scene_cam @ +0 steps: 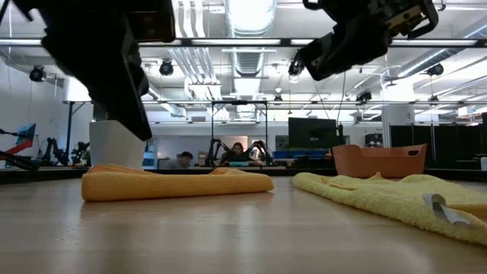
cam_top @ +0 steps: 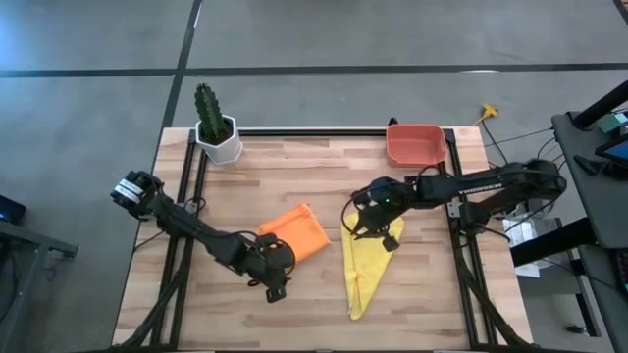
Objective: Roll microfiber towels into tight, uniform cylinder then place into a basket
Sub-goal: Roll the orange towel
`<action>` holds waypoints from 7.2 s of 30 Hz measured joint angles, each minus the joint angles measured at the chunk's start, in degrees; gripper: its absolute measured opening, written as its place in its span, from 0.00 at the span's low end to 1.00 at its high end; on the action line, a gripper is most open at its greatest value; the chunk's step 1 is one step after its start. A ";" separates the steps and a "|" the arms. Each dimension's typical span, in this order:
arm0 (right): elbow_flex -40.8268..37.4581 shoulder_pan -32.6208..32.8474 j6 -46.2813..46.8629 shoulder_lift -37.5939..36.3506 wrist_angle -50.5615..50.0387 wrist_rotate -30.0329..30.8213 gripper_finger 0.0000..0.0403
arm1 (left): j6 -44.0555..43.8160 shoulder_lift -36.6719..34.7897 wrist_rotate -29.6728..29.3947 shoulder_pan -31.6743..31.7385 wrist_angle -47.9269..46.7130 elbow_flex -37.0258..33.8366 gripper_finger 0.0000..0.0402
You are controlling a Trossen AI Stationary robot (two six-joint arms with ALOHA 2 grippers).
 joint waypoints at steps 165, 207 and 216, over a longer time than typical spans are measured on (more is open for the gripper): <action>9.47 -1.68 33.91 27.14 14.03 3.66 0.04 | 1.05 2.51 10.26 4.93 22.15 -13.69 0.21; 9.81 -1.72 55.40 27.07 9.53 5.70 0.04 | 10.28 -15.47 6.78 2.43 16.19 -14.45 0.56; 9.79 -1.97 56.87 27.07 8.36 3.63 0.04 | 10.00 -12.79 6.39 -2.54 16.52 -15.96 0.64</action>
